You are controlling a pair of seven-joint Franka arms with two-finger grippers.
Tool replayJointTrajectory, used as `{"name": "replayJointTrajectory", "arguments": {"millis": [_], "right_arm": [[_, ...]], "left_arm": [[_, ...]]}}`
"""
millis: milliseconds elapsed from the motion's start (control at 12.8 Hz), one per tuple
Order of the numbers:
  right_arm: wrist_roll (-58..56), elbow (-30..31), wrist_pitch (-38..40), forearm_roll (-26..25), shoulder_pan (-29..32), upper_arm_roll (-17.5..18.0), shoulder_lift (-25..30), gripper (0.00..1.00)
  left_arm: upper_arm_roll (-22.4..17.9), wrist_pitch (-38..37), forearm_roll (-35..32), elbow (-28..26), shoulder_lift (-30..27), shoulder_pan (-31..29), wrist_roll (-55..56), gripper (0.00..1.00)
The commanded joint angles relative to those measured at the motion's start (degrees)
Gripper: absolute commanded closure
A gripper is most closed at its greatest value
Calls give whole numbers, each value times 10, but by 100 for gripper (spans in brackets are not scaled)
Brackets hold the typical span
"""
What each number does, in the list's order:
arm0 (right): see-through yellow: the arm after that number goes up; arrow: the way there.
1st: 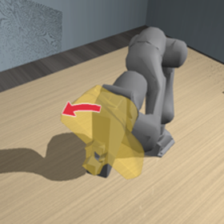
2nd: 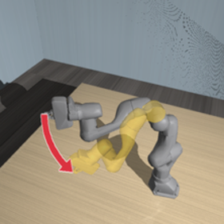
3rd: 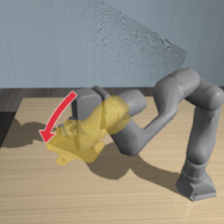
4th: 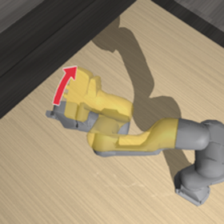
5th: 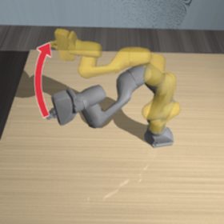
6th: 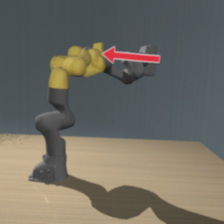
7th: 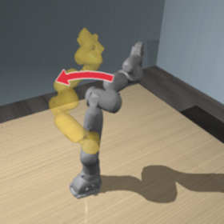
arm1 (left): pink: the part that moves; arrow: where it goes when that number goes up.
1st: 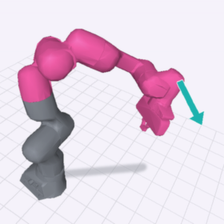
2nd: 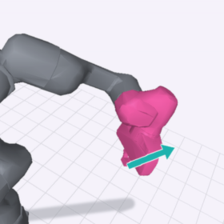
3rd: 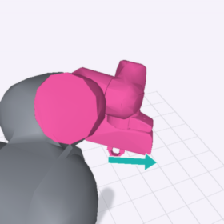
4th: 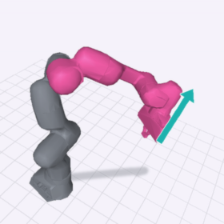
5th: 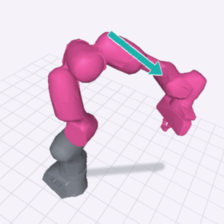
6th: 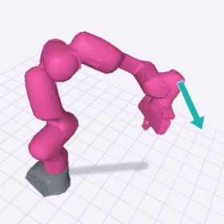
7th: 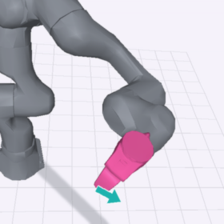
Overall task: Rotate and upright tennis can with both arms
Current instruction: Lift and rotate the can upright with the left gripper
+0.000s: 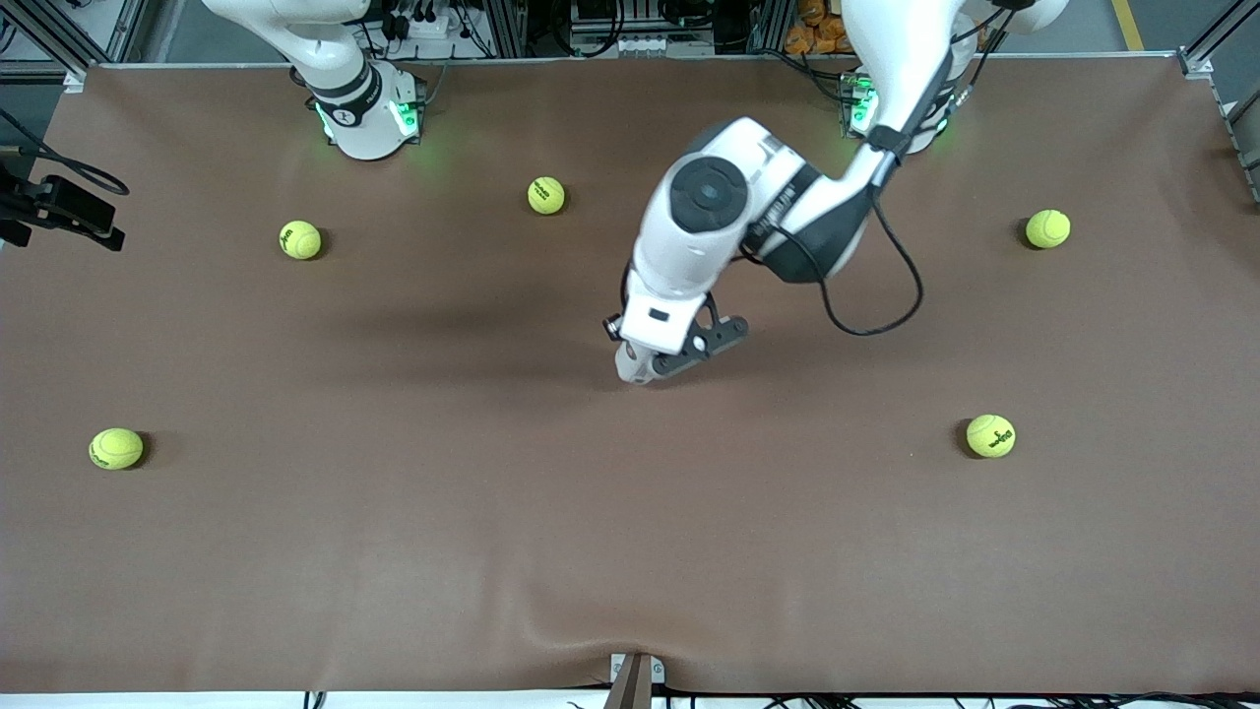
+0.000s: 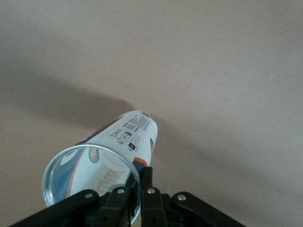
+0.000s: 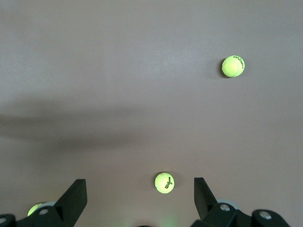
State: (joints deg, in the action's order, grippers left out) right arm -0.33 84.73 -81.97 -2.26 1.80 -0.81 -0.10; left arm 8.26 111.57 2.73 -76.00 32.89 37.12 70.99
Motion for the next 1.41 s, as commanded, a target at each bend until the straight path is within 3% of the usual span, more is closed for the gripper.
{"name": "replayJointTrajectory", "arguments": {"millis": [0,235,314,706,1255,1333], "right_arm": [[4,-3,6,-6,0,0,8,0],[4,-3,6,-5,0,0,8,0],[4,-3,6,-5,0,0,8,0],[4,-2,5,-4,0,0,7,0],[4,-2,3,-3,1,0,6,0],[3,-2,1,-1,2,0,5,0]], "left_arm": [[-49,-36,-26,26,11,50,17,100],[-150,-61,-21,64,59,152,31,100],[-158,-64,-21,67,62,167,33,100],[-137,-61,-18,67,63,168,59,100],[-137,-55,-19,64,67,168,57,100],[-137,-55,-19,63,67,168,56,86]]}}
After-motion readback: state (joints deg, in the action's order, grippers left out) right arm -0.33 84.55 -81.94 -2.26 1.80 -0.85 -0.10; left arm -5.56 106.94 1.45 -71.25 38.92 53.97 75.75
